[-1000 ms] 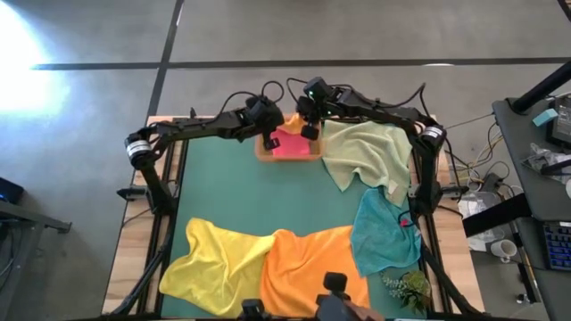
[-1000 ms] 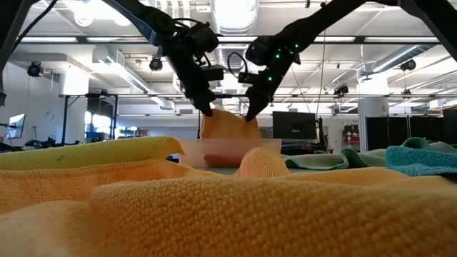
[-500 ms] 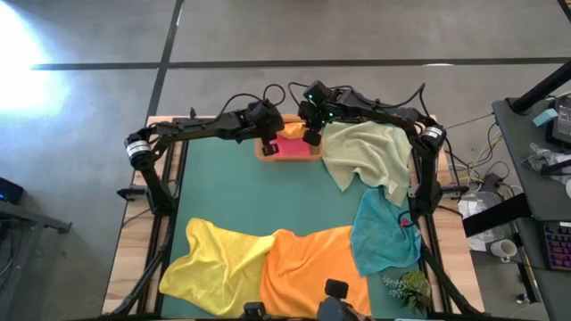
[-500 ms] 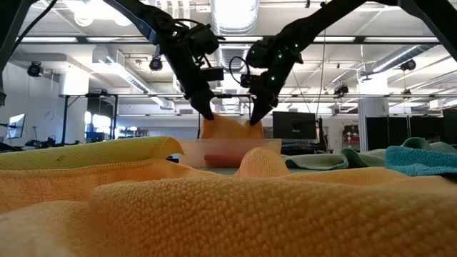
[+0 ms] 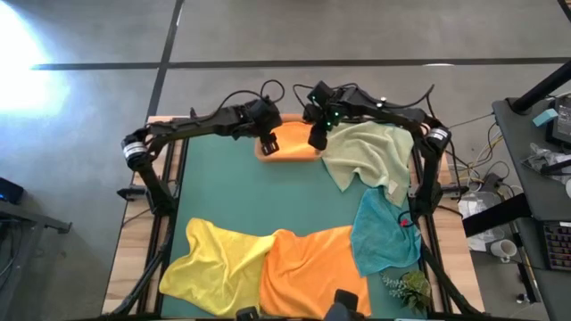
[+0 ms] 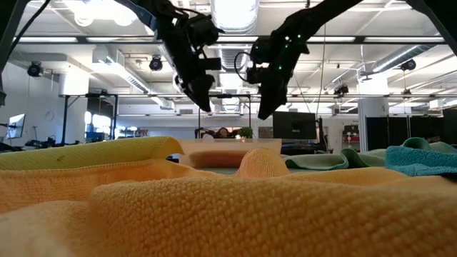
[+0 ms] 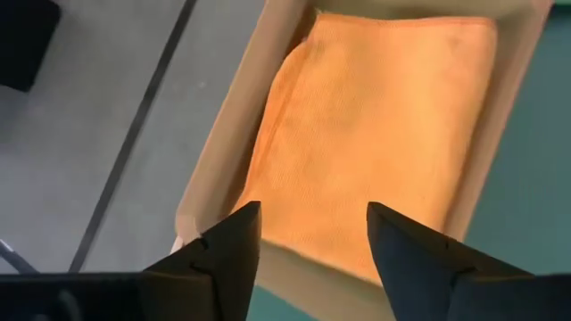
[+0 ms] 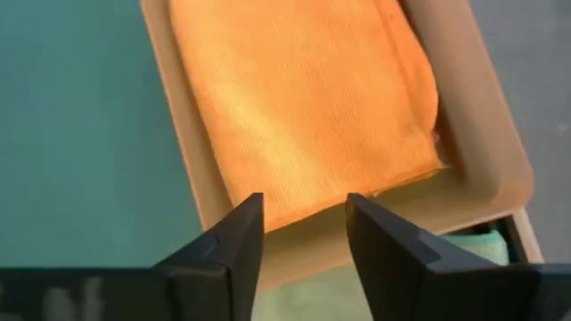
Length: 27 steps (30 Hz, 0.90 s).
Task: Fold microfiber towels
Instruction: Move the yellow towel to the center left of the table
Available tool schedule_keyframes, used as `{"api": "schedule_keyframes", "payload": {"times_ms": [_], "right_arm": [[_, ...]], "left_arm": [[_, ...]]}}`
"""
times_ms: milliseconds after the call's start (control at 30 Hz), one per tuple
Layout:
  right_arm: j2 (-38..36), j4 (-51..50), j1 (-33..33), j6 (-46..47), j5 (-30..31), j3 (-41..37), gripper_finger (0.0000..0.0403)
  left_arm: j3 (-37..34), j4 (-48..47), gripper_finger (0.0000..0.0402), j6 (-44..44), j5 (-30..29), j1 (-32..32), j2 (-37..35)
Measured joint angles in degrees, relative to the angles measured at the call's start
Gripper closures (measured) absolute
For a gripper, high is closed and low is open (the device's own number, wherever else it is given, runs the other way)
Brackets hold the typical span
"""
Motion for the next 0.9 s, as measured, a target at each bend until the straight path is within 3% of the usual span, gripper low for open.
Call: {"api": "schedule_keyframes", "payload": {"times_ms": [167,400,667,900], "right_arm": [[-2.96,-1.63,0.03,0.88,-0.21,1.10,0.0237],[-8.67,-6.36,0.69,-0.07,-0.59,0.63,0.0245],[-13.73,-7.54,3.94,-0.03,-3.58,-4.66,0.0260],[-16.13,-7.10,8.90,0.89,-3.55,-10.33,0.0266]], "left_arm": [[2.46,-7.52,0.0212,-0.37,0.02,-0.92,-2.87],[0.74,-16.83,0.0213,-6.45,0.04,-4.82,-9.04],[-7.59,-18.09,0.0213,-15.45,0.66,-13.67,-17.01],[-16.07,-18.23,0.0213,-26.96,5.40,-22.51,-23.02]]}}
